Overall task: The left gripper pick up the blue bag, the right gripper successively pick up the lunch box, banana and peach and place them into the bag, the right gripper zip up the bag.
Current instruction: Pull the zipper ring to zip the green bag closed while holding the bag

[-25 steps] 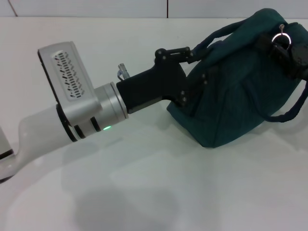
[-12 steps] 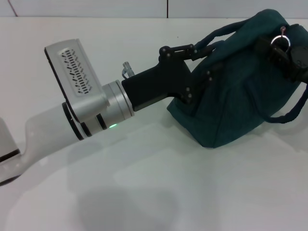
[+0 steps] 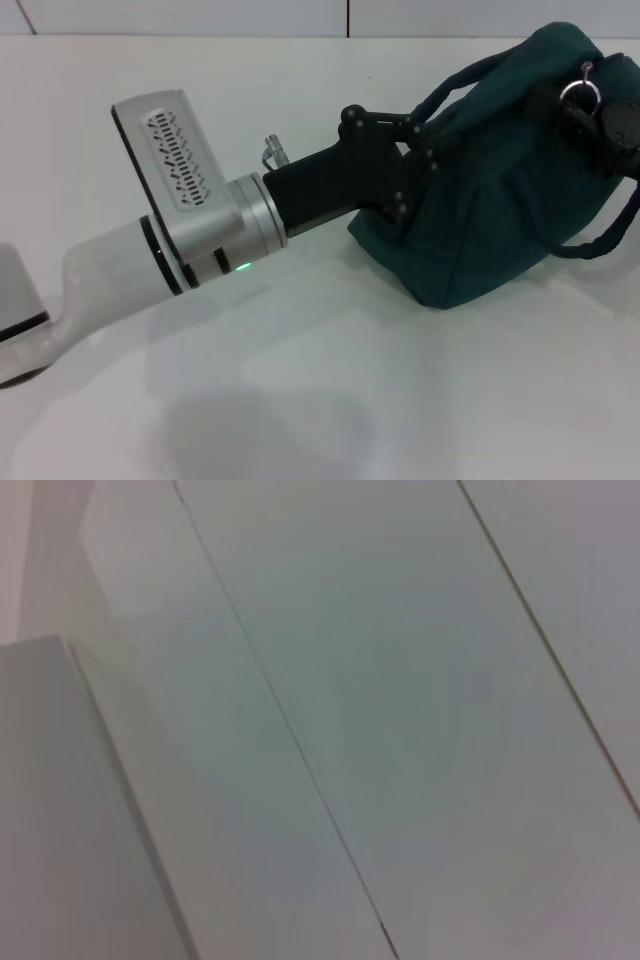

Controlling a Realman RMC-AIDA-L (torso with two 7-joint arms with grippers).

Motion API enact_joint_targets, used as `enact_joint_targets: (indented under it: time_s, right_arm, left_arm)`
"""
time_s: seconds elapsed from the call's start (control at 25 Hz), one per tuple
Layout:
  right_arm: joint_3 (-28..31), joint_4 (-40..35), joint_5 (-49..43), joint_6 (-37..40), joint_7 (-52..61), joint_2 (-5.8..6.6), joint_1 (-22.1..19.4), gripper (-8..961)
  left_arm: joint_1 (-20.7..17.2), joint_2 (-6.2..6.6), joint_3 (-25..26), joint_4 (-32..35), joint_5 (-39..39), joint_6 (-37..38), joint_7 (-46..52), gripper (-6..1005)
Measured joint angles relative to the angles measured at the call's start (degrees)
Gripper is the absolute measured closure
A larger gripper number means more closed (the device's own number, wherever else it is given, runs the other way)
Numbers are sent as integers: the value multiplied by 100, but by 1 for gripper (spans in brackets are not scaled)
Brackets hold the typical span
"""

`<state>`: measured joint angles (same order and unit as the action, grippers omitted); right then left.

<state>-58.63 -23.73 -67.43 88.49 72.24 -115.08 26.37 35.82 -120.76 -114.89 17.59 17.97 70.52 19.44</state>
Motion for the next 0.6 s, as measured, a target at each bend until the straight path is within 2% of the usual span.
enact_joint_targets:
  time_s: [0.36,0.6]
  right_arm:
    - [-2,-13,-141,245,182,63,31,912]
    - [-33,-49,-308,376,432,84,247,912]
  left_arm:
    - [-95,0,-334,92,-680,-245,-274,944]
    - [-648,24,-296,279,-698,249,-1134,951]
